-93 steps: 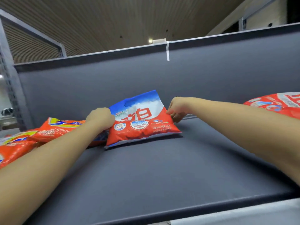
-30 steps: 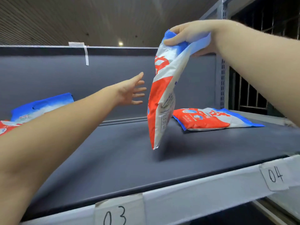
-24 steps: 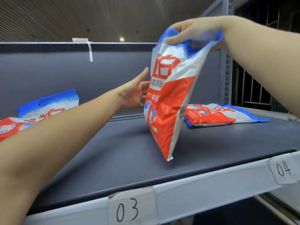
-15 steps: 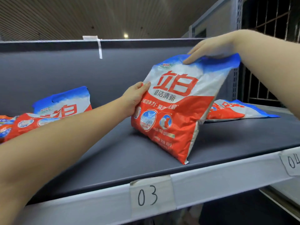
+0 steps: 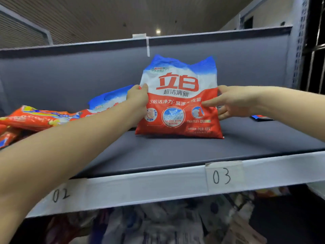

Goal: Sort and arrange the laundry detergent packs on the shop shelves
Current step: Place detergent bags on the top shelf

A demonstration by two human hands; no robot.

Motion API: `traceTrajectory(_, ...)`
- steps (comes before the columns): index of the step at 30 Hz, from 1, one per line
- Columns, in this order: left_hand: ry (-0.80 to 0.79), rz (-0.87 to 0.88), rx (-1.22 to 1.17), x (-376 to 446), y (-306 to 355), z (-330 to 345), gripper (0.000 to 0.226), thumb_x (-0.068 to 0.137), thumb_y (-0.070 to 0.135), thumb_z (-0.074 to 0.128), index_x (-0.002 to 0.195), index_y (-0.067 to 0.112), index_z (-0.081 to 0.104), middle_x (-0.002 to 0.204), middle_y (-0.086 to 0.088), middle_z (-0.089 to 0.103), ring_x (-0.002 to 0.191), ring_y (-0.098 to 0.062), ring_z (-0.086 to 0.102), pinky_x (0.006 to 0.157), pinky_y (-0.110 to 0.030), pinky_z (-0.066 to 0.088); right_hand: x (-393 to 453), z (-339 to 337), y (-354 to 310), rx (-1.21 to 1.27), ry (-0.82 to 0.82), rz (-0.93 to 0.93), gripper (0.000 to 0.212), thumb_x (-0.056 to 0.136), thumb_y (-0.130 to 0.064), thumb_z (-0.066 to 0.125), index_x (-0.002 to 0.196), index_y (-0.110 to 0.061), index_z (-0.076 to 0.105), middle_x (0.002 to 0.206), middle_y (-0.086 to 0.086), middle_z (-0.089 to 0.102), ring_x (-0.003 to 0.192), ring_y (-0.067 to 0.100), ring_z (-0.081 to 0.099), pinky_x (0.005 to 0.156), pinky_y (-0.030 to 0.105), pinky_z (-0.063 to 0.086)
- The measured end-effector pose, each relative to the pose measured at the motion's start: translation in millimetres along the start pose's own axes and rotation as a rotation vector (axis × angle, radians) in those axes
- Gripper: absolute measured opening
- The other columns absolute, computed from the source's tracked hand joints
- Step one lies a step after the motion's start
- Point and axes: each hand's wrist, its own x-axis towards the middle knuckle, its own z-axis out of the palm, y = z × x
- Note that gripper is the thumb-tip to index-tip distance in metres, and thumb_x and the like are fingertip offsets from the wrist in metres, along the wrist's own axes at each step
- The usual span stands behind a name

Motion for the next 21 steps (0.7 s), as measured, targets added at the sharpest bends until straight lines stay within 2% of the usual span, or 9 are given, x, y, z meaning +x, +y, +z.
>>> traceTrajectory(3, 0.039, 0.1, 0.162, 11.3, 13.9, -48.0, 0.032, 0.098, 0.024, 0.046, 0.067, 0.016, 0.04, 0.073, -0.004, 0.053, 0.068, -0.02, 0.053, 0.063, -0.03, 0.049, 24.4, 37.8, -8.7, 0.026, -0.035, -0.03, 0.029, 0.093, -0.012, 0.056, 0.12, -0.021, 0.056, 0.11, -0.001, 0.068, 0.088, 0.015, 0.067, 0.076, 0.032, 0.056)
traceTrajectory(5, 0.071, 0.187, 0.344, 22.4, 23.1, -88.2, 0.032, 0.095, 0.026, 0.048, 0.066, 0.016, 0.043, 0.079, -0.01, 0.056, 0.075, -0.023, 0.052, 0.074, -0.039, 0.051, 41.4, 66.8, -17.4, 0.061, -0.115, -0.047, 0.028, 0.093, -0.009, 0.055, 0.118, -0.019, 0.056, 0.109, -0.001, 0.067, 0.089, 0.015, 0.066, 0.076, 0.032, 0.057)
traceTrajectory(7, 0.098, 0.257, 0.558, 30.7, 30.1, -129.9, 0.029, 0.094, 0.028, 0.049, 0.068, 0.017, 0.047, 0.082, -0.012, 0.055, 0.077, -0.023, 0.051, 0.074, -0.039, 0.047, 56.3, 97.6, -30.8, 0.097, -0.196, -0.052, 0.027, 0.093, -0.006, 0.054, 0.117, -0.017, 0.056, 0.108, 0.001, 0.066, 0.087, 0.015, 0.066, 0.074, 0.031, 0.058)
traceTrajectory(9, 0.119, 0.308, 0.804, 34.6, 34.8, -170.4, 0.027, 0.095, 0.029, 0.046, 0.073, 0.014, 0.051, 0.083, -0.012, 0.056, 0.077, -0.024, 0.05, 0.069, -0.034, 0.04, 69.8, 127.6, -45.3, 0.157, -0.272, -0.028, 0.027, 0.093, -0.003, 0.053, 0.119, -0.011, 0.055, 0.107, 0.005, 0.067, 0.078, 0.015, 0.069, 0.065, 0.03, 0.059)
traceTrajectory(12, 0.158, 0.28, 1.075, 36.2, 33.0, -221.5, 0.03, 0.097, 0.025, 0.044, 0.074, 0.007, 0.052, 0.085, -0.015, 0.057, 0.081, -0.029, 0.051, 0.066, -0.031, 0.034, 85.9, 175.4, -64.1, 0.174, -0.384, 0.051, 0.014, 0.095, 0.0, 0.048, 0.107, -0.005, 0.054, 0.086, 0.008, 0.069, 0.059, 0.015, 0.069, 0.045, 0.022, 0.053)
traceTrajectory(14, 0.165, 0.185, 1.22, 39.8, 22.7, -245.0, 0.026, 0.097, 0.016, 0.043, 0.081, 0.002, 0.057, 0.097, -0.023, 0.06, 0.093, -0.036, 0.055, 0.073, -0.036, 0.039, 96.6, 208.6, -71.4, 0.154, -0.452, 0.095, 0.015, 0.096, -0.001, 0.047, 0.11, -0.005, 0.052, 0.091, 0.009, 0.067, 0.063, 0.016, 0.069, 0.051, 0.026, 0.056)
traceTrajectory(17, 0.102, 0.015, 1.439, 42.1, -3.5, -260.3, 0.029, 0.097, 0.007, 0.04, 0.117, -0.007, 0.054, 0.126, -0.024, 0.055, 0.118, -0.038, 0.05, 0.093, -0.038, 0.039, 113.4, 246.6, -73.4, 0.088, -0.5, 0.152, 0.024, 0.096, -0.007, 0.048, 0.12, -0.003, 0.047, 0.105, 0.014, 0.064, 0.082, 0.023, 0.067, 0.071, 0.033, 0.058)
traceTrajectory(19, 0.099, 0.035, 1.533, 44.5, -14.7, -262.5, 0.033, 0.096, 0.009, 0.041, 0.124, -0.007, 0.048, 0.131, -0.023, 0.051, 0.123, -0.037, 0.046, 0.098, -0.037, 0.036, 120.3, 253.7, -76.2, -0.043, -0.503, 0.156, 0.027, 0.094, -0.012, 0.051, 0.119, -0.002, 0.048, 0.107, 0.017, 0.063, 0.08, 0.025, 0.065, 0.069, 0.031, 0.058)
traceTrajectory(21, 0.119, 0.092, 1.603, 47.7, -15.5, -261.4, 0.036, 0.096, 0.015, 0.044, 0.124, -0.006, 0.046, 0.131, -0.023, 0.05, 0.123, -0.037, 0.045, 0.099, -0.037, 0.034, 120.0, 247.4, -80.6, -0.185, -0.495, 0.139, 0.018, 0.092, -0.015, 0.055, 0.104, 0.0, 0.054, 0.087, 0.018, 0.064, 0.063, 0.022, 0.064, 0.06, 0.026, 0.056)
